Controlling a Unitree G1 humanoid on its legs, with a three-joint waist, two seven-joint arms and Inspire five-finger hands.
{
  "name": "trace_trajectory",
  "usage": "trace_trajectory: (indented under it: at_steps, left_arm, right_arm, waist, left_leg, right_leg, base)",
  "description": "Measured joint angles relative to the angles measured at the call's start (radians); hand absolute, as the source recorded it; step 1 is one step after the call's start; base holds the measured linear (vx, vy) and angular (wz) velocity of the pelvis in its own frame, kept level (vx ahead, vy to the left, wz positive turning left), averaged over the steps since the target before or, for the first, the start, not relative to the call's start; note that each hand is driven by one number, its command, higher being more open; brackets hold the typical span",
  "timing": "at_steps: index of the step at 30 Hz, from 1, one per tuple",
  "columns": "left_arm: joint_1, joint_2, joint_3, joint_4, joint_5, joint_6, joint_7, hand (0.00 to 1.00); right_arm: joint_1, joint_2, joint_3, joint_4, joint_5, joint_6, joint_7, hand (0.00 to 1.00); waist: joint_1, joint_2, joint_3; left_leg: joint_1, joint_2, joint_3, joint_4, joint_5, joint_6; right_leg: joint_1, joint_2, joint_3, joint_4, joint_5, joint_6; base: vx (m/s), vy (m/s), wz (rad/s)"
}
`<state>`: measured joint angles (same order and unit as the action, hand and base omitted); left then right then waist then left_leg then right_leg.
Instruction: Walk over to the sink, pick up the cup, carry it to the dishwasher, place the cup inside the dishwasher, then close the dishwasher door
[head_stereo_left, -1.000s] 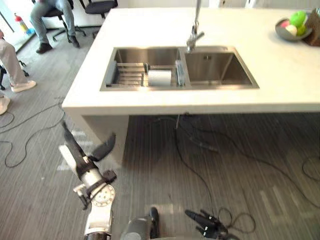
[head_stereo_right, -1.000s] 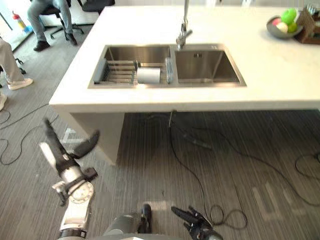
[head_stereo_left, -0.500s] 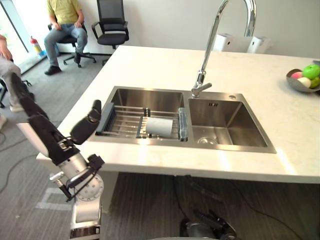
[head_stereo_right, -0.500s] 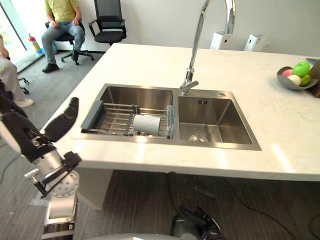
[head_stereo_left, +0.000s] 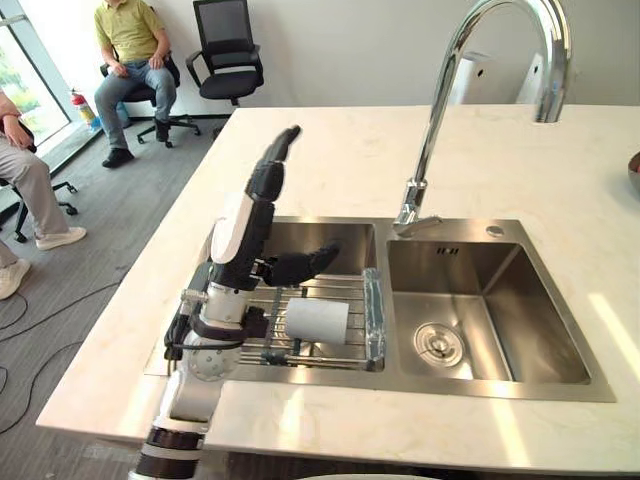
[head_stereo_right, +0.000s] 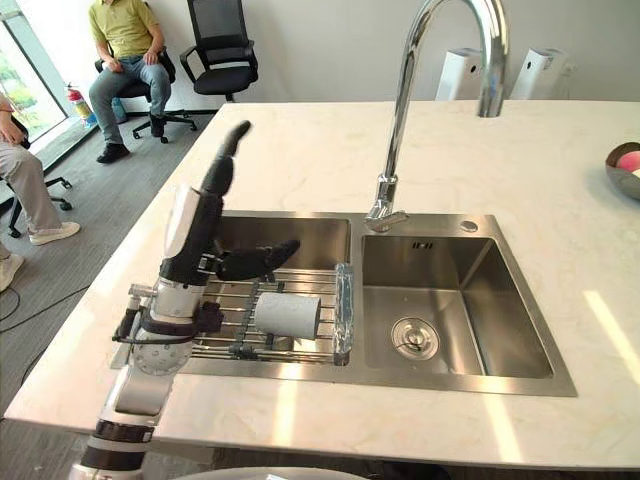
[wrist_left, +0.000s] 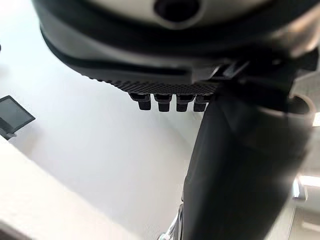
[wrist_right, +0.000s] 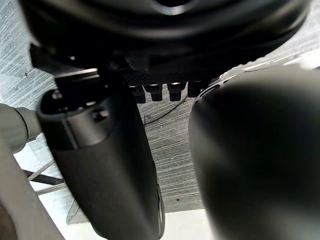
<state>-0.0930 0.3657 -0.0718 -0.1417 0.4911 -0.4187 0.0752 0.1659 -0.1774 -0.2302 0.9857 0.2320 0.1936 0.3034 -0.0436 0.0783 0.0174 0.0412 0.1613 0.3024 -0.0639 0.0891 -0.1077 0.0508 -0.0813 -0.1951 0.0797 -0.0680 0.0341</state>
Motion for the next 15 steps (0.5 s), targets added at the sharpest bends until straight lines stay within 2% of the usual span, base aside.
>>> trace_trajectory:
  at_steps: [1,3,4,7,10,15]
  left_arm:
    - [-0.023,0.041,-0.005,0.036,0.001,0.027,-0.075,1.0]
    - [-0.047,0.091,-0.025,0.078,0.0,0.047,-0.136,1.0]
    - [-0.064,0.138,-0.038,0.109,-0.011,0.069,-0.217,1.0]
    - [-0.068,0.199,-0.046,0.142,-0.046,0.108,-0.333,1.0]
    - [-0.092,0.242,-0.049,0.146,-0.128,0.16,-0.449,1.0]
    - [-0.144,0.275,-0.05,0.144,-0.245,0.232,-0.59,1.0]
  right_arm:
    - [0.0,-0.004,0.002,0.0,0.0,0.002,0.0,1.0]
    - [0.0,-0.004,0.002,0.002,0.0,0.005,0.0,1.0]
    - [-0.002,-0.003,0.003,0.002,0.0,0.017,0.0,1.0]
    - [-0.009,-0.004,0.008,0.003,-0.001,0.03,0.0,1.0]
    - [-0.014,-0.012,0.032,0.003,0.0,0.034,0.0,1.0]
    - [-0.017,-0.015,0.041,0.003,0.001,0.036,-0.001,1.0]
  waist:
    - [-0.002,0.001,0.0]
    - [-0.002,0.001,0.0]
    - [-0.004,0.002,0.001]
    - [-0.009,0.003,0.002]
    - [-0.013,0.007,0.004]
    - [-0.026,0.011,0.003]
  left_leg:
    - [0.003,-0.011,-0.002,-0.006,0.001,0.002]
    - [0.007,-0.015,-0.003,-0.012,0.002,0.003]
    - [0.013,-0.011,-0.004,-0.02,0.004,0.003]
    - [0.013,-0.007,-0.004,-0.021,0.014,-0.001]
    - [0.013,0.002,-0.004,-0.023,0.023,-0.002]
    - [0.012,0.007,-0.005,-0.029,0.026,0.001]
  right_leg:
    - [0.008,-0.01,-0.003,-0.012,0.0,0.009]
    - [0.015,-0.009,-0.008,-0.018,0.0,0.01]
    - [0.021,-0.008,-0.011,-0.025,0.0,0.01]
    - [0.022,-0.004,-0.012,-0.028,-0.001,0.013]
    - [0.018,0.004,-0.015,-0.028,-0.002,0.016]
    - [0.018,0.01,-0.013,-0.038,0.009,0.023]
  base:
    - [0.08,0.046,0.07]
    - [0.03,0.022,0.07]
    - [0.0,-0.002,0.05]
    - [-0.03,-0.022,-0.01]
    - [-0.1,-0.037,0.01]
    - [-0.11,0.01,0.0]
